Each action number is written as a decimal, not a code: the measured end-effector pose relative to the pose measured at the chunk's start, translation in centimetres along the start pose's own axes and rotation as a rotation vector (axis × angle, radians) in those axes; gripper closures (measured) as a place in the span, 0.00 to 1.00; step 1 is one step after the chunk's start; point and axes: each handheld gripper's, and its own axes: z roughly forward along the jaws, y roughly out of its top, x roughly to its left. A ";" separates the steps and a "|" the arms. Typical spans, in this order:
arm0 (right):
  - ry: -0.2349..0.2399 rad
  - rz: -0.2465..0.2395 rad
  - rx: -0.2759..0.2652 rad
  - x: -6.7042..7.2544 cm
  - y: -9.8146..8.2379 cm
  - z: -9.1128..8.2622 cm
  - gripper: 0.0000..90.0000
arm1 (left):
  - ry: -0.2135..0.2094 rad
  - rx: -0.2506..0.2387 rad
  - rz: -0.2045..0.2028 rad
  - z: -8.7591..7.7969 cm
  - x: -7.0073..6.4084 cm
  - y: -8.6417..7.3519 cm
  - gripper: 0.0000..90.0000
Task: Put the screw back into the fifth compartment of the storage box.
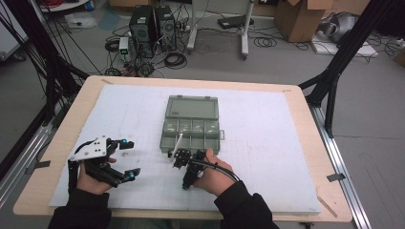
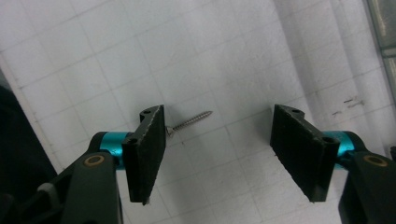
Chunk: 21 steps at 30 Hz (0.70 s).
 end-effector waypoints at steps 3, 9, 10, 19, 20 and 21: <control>-0.036 -0.005 0.014 0.3 0.2 0.1 0.41 | 0.000 0.000 0.003 0.0 0.0 0.1 0.06; -0.044 0.000 0.024 0.7 0.2 -0.1 0.52 | 0.001 -0.001 0.006 -0.1 0.0 0.1 0.06; -0.044 0.000 0.024 0.7 0.2 -0.1 0.52 | 0.001 -0.001 0.006 -0.1 0.0 0.1 0.06; -0.041 -0.027 0.046 0.7 0.2 -0.3 0.77 | 0.001 -0.002 0.007 -0.1 0.0 0.1 0.06; -0.037 -0.031 0.043 0.7 0.2 -0.3 0.78 | -0.001 -0.002 0.006 -0.1 0.0 0.1 0.06; -0.043 -0.027 0.048 0.7 0.2 -0.3 0.82 | 0.001 -0.001 0.008 -0.1 0.0 0.1 0.06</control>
